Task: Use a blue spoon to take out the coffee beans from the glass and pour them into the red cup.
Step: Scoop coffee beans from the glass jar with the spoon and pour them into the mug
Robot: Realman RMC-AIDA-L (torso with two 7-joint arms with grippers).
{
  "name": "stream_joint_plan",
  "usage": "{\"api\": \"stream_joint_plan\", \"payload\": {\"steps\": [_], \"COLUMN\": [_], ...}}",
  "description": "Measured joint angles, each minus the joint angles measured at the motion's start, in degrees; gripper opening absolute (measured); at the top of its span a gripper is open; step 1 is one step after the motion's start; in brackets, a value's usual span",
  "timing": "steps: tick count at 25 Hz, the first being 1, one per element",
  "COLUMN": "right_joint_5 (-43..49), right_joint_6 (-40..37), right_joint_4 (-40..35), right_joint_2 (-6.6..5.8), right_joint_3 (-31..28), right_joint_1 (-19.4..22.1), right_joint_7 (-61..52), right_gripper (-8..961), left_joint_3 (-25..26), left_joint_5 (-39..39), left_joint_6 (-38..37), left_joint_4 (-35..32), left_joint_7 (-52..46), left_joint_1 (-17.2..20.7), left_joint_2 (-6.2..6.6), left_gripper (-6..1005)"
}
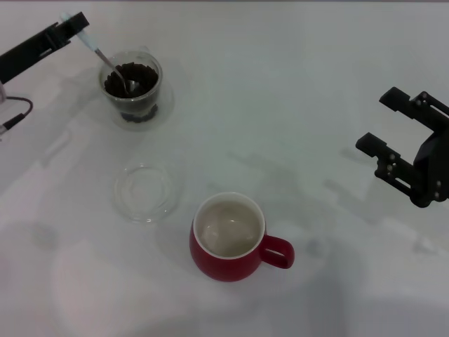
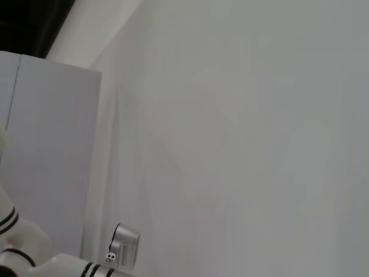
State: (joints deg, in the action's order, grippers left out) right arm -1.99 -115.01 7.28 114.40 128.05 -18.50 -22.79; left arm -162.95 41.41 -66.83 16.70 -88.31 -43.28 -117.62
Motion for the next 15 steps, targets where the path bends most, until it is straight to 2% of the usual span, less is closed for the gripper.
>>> {"api": "stream_joint_plan", "payload": {"steps": [9,15], "right_joint_5": [-0.74,-0.81], "right_joint_6": [0.06,0.22], "right_joint_4": [0.12,0.14], "right_joint_2": [-0.60,-0.93], "right_joint_3": [0.00,0.00], "right_joint_1": [-0.08,0.01], "right_joint_7": [-0.84,-1.37], "right_gripper": [654,654], "left_joint_3": [0.00,0.05], "left_joint_5": [3.14,5.47], "left_joint_6": [0.00,-0.17], "left_joint_4": [-1.12,-4.14], "left_joint_7": [-7.68,-12.49], "left_joint_1": [3.08,5.59], "left_joint_2": [-0.03,1.21], "left_gripper": [130,130]}}
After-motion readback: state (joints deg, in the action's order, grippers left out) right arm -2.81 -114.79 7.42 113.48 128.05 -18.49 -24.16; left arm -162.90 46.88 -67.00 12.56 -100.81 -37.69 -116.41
